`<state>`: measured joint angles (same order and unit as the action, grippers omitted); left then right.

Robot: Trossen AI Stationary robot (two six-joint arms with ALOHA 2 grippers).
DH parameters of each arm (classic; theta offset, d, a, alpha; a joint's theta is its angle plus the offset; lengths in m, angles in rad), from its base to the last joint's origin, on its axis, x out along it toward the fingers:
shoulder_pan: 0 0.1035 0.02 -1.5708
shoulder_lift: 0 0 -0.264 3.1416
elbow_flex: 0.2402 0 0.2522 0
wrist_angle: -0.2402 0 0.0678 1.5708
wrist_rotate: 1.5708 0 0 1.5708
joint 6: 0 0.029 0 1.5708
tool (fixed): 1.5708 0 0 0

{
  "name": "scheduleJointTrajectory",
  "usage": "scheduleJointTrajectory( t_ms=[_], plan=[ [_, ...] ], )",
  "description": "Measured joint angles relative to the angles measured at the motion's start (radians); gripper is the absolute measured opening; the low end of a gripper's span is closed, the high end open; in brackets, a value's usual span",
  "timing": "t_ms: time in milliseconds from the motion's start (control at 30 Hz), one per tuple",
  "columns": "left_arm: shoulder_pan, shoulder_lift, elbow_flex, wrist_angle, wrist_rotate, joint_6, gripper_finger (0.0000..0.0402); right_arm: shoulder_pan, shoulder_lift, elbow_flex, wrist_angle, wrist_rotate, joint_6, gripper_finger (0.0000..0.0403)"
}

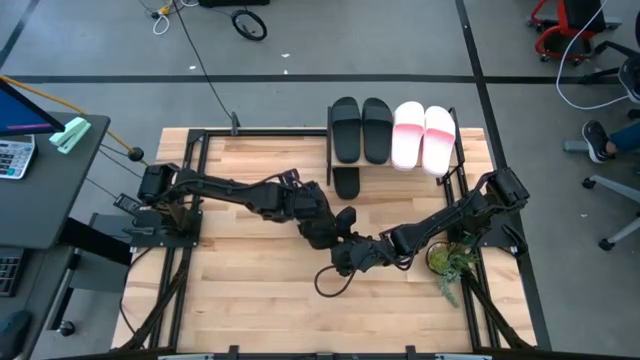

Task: Pick and place slides into the shelf
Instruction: Put the black slide under the shelf

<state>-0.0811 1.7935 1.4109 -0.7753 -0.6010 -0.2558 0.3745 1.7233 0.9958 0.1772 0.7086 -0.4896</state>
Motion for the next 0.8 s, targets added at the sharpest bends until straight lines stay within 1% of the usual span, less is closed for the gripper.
scheduleJointTrajectory(
  t_ms=[167,267,400,500,567,667,800],
  plan=[
    [0.008,-0.002,0.003,0.014,0.009,0.025,0.0034,0.018,0.002,0.000,-0.005,-0.010,-0.005,0.0080],
    [0.009,-0.002,0.003,0.022,0.007,0.081,0.0040,0.030,0.002,0.000,-0.005,0.011,-0.005,0.0078],
    [0.010,-0.005,0.003,0.044,-0.005,0.101,0.0062,0.060,0.002,0.000,-0.047,0.107,-0.003,0.0077],
    [0.000,-0.006,0.014,0.063,-0.005,0.106,0.0084,0.077,0.001,0.000,-0.114,0.164,0.038,0.0076],
    [-0.016,-0.007,0.044,0.026,0.003,0.079,0.0098,0.084,0.001,0.000,-0.167,0.179,0.093,0.0076],
    [-0.043,-0.007,0.114,-0.048,0.010,0.133,0.0114,0.100,0.001,0.000,-0.240,0.182,0.214,0.0075],
    [-0.065,-0.007,0.239,-0.154,-0.006,0.146,0.0129,0.140,0.000,0.000,-0.349,0.185,0.386,0.0075]
  ],
)
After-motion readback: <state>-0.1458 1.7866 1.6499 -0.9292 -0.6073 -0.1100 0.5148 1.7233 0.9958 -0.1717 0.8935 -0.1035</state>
